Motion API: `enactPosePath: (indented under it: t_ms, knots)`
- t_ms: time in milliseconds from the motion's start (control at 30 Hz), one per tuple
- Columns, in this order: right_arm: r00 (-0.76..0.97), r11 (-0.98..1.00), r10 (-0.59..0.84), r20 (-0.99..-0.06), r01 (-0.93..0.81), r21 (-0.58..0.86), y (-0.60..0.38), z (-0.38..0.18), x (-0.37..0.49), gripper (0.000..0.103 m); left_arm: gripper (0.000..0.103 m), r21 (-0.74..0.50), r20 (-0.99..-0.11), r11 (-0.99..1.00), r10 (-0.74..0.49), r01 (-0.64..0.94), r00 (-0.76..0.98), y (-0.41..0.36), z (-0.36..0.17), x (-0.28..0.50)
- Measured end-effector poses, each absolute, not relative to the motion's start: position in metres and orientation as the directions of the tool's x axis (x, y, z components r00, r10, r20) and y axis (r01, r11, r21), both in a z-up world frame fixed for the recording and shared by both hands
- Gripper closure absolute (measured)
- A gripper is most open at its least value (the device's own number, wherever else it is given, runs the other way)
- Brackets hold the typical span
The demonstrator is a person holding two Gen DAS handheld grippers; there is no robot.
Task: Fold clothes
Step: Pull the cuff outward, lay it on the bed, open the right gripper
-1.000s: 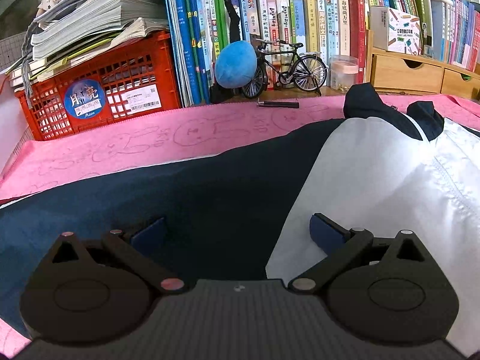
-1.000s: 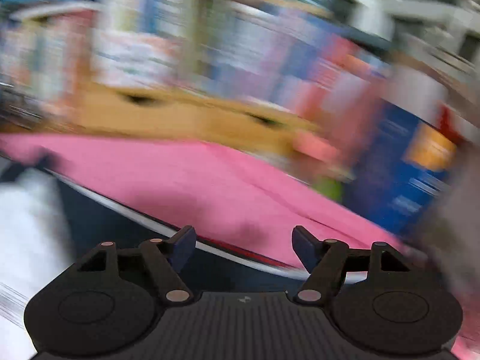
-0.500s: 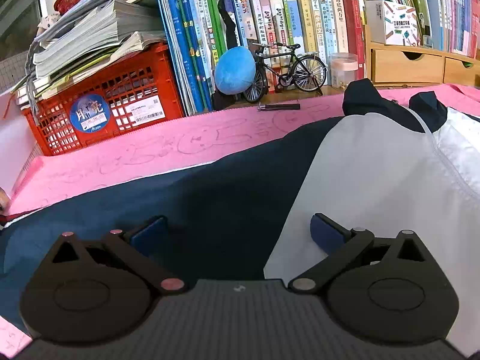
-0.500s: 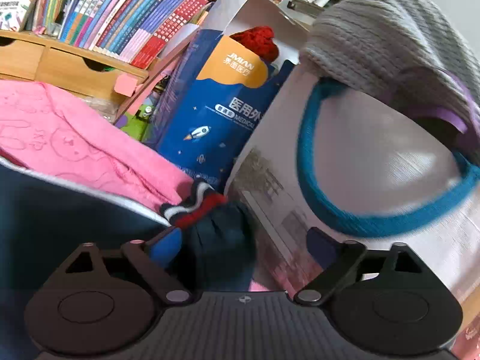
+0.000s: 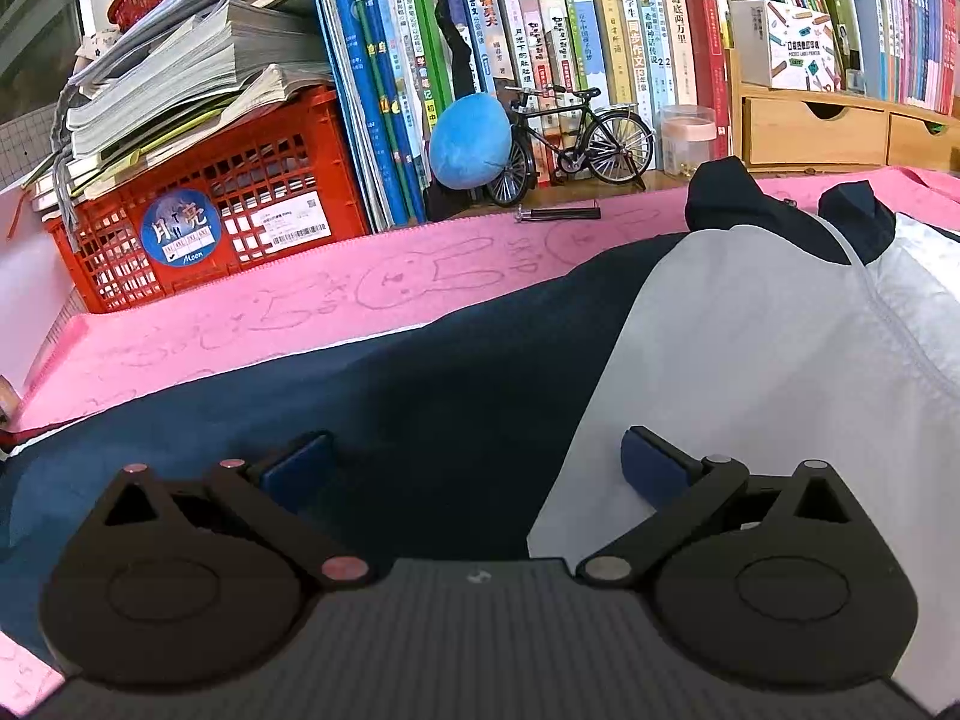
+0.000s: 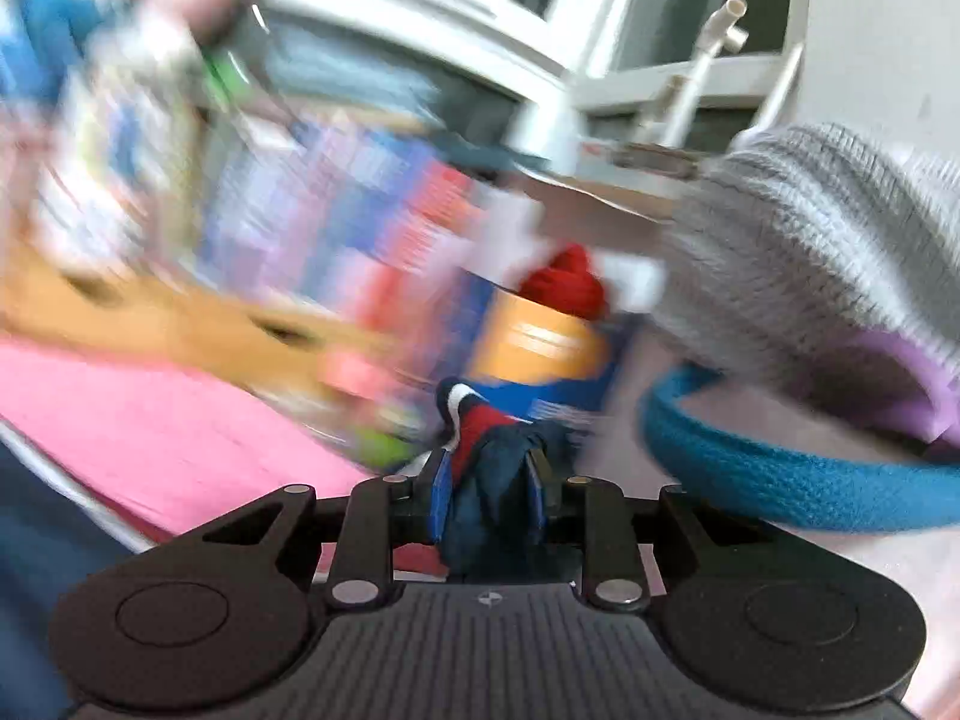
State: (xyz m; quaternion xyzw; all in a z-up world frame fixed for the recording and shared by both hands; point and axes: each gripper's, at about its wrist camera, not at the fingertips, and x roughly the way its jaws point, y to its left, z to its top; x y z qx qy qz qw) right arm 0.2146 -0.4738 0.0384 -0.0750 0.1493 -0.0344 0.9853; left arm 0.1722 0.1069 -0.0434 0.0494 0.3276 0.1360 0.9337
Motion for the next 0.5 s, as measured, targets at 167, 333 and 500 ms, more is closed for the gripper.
enactPosePath:
  t_ms: [167, 333, 500]
  knots:
    - [0.851, 0.964, 0.261, -0.456, -0.211, 0.16, -0.488, 0.031, 0.216, 0.057, 0.0, 0.173, -0.601, 0.96, 0.281, -0.221, 0.748, 0.108, -0.043, 0.172]
    - [0.799, 0.915, -0.262, -0.541, 0.027, -0.404, -0.439, -0.002, 0.238, 0.043, 0.0, 0.172, -0.602, 0.96, 0.28, -0.22, 0.748, 0.108, -0.043, 0.172]
    - [0.856, 0.8, -0.38, -0.35, 0.115, -0.588, -0.411, -0.008, 0.255, 0.012, 0.0, 0.176, -0.6, 0.959, 0.282, -0.221, 0.748, 0.107, -0.043, 0.172]
